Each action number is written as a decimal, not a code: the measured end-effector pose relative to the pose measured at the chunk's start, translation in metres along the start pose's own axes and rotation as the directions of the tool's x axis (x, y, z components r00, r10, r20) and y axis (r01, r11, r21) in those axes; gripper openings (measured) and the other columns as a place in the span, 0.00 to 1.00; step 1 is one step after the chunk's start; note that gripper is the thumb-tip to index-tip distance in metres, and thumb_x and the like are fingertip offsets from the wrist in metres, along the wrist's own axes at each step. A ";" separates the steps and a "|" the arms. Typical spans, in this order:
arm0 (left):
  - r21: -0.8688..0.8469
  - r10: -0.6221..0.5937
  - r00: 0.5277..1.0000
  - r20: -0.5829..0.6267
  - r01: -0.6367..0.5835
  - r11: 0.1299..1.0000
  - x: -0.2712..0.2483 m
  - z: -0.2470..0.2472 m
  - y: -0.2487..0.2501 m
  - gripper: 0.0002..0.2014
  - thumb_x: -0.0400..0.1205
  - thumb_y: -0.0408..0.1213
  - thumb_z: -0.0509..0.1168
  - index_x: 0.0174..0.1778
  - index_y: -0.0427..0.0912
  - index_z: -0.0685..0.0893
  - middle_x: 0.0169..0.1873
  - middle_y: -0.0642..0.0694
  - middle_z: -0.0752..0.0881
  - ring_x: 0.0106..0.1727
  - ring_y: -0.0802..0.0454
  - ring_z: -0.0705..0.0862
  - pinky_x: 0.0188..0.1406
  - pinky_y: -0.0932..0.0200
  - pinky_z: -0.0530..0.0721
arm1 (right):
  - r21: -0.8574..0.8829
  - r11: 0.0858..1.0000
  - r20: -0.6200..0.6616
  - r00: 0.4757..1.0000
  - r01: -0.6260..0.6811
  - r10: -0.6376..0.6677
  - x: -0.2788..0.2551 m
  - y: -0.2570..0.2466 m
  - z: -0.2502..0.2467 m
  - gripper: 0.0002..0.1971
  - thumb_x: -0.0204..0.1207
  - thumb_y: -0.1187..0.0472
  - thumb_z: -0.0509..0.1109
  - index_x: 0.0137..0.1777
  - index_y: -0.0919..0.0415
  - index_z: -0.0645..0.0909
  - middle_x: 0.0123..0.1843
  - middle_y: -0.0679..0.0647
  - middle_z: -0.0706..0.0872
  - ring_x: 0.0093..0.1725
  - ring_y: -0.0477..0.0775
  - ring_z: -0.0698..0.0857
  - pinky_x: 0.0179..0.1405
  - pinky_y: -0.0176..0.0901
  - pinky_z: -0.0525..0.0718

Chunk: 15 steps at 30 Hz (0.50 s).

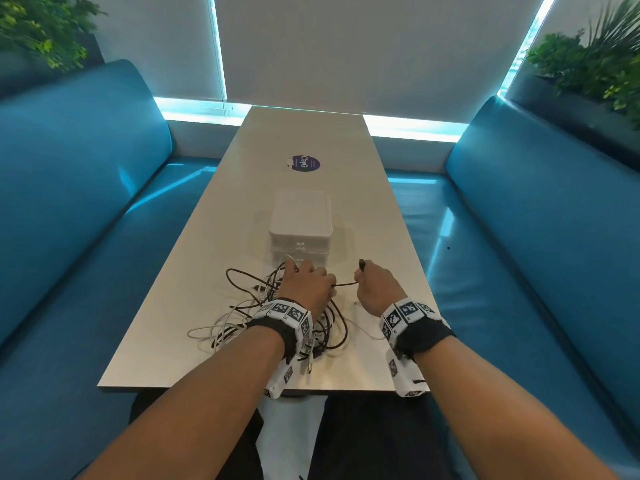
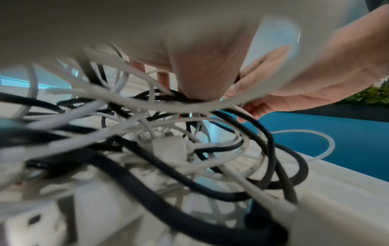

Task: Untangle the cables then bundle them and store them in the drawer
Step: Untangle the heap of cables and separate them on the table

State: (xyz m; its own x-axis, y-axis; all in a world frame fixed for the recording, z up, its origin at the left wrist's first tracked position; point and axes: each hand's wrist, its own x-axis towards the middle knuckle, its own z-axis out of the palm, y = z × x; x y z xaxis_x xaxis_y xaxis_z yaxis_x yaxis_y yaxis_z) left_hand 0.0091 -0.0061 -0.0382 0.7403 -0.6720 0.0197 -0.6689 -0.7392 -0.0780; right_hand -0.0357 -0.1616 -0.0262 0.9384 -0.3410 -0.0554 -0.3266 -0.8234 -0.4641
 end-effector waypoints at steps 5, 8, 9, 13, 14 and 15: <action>0.032 -0.045 0.998 0.040 0.044 0.999 0.000 -0.002 -0.003 0.15 0.89 0.50 0.55 0.65 0.52 0.82 0.64 0.51 0.84 0.70 0.41 0.74 0.74 0.31 0.60 | -0.193 0.979 -0.064 0.996 -0.073 0.062 -0.002 0.024 -0.007 0.10 0.85 0.66 0.55 0.60 0.66 0.76 0.58 0.62 0.83 0.59 0.63 0.83 0.55 0.49 0.80; 0.023 -0.075 0.996 0.039 0.075 0.997 -0.001 0.000 -0.009 0.14 0.89 0.49 0.55 0.62 0.53 0.84 0.62 0.50 0.84 0.69 0.41 0.75 0.73 0.33 0.61 | -0.234 0.970 -0.008 0.998 -0.062 0.062 -0.008 0.032 -0.008 0.11 0.82 0.70 0.56 0.60 0.66 0.76 0.57 0.61 0.81 0.59 0.62 0.83 0.54 0.49 0.80; 0.039 -0.065 0.997 0.036 0.064 0.997 -0.002 0.001 -0.010 0.14 0.90 0.48 0.54 0.62 0.53 0.84 0.62 0.50 0.85 0.69 0.41 0.75 0.73 0.32 0.61 | -0.212 0.977 0.035 0.999 -0.012 0.020 -0.009 0.032 -0.007 0.11 0.81 0.71 0.56 0.59 0.66 0.76 0.57 0.61 0.81 0.58 0.62 0.82 0.54 0.48 0.80; 0.104 -0.006 1.000 0.023 0.004 0.995 -0.005 -0.001 0.001 0.16 0.91 0.49 0.53 0.63 0.52 0.85 0.61 0.49 0.84 0.70 0.39 0.75 0.74 0.30 0.60 | -0.021 0.976 0.032 0.976 0.218 -0.217 -0.015 0.004 -0.004 0.10 0.83 0.67 0.59 0.57 0.63 0.80 0.55 0.59 0.84 0.55 0.60 0.84 0.53 0.45 0.79; 0.111 0.007 1.000 0.030 -0.011 0.994 -0.005 -0.003 0.003 0.15 0.90 0.47 0.54 0.64 0.52 0.85 0.61 0.49 0.84 0.71 0.39 0.74 0.74 0.30 0.60 | 0.027 0.969 0.016 0.969 0.246 -0.246 -0.015 -0.007 -0.004 0.09 0.83 0.66 0.59 0.55 0.62 0.80 0.53 0.59 0.87 0.53 0.60 0.85 0.53 0.47 0.80; 0.113 0.017 0.999 0.035 -0.021 0.993 -0.005 -0.003 0.006 0.15 0.89 0.44 0.56 0.66 0.51 0.84 0.62 0.49 0.84 0.71 0.39 0.74 0.75 0.31 0.59 | 0.081 0.965 0.010 0.968 0.247 -0.249 -0.015 -0.019 -0.003 0.08 0.83 0.65 0.59 0.53 0.61 0.80 0.51 0.59 0.88 0.50 0.61 0.86 0.52 0.49 0.82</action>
State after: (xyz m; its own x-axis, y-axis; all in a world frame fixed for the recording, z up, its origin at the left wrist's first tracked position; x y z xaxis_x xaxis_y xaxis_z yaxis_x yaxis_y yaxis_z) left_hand 0.0013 -0.0068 -0.0357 0.7307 -0.6825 -0.0161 -0.6723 -0.7153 -0.1907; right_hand -0.0440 -0.1424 -0.0135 0.9912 -0.1209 0.0534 -0.0740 -0.8424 -0.5338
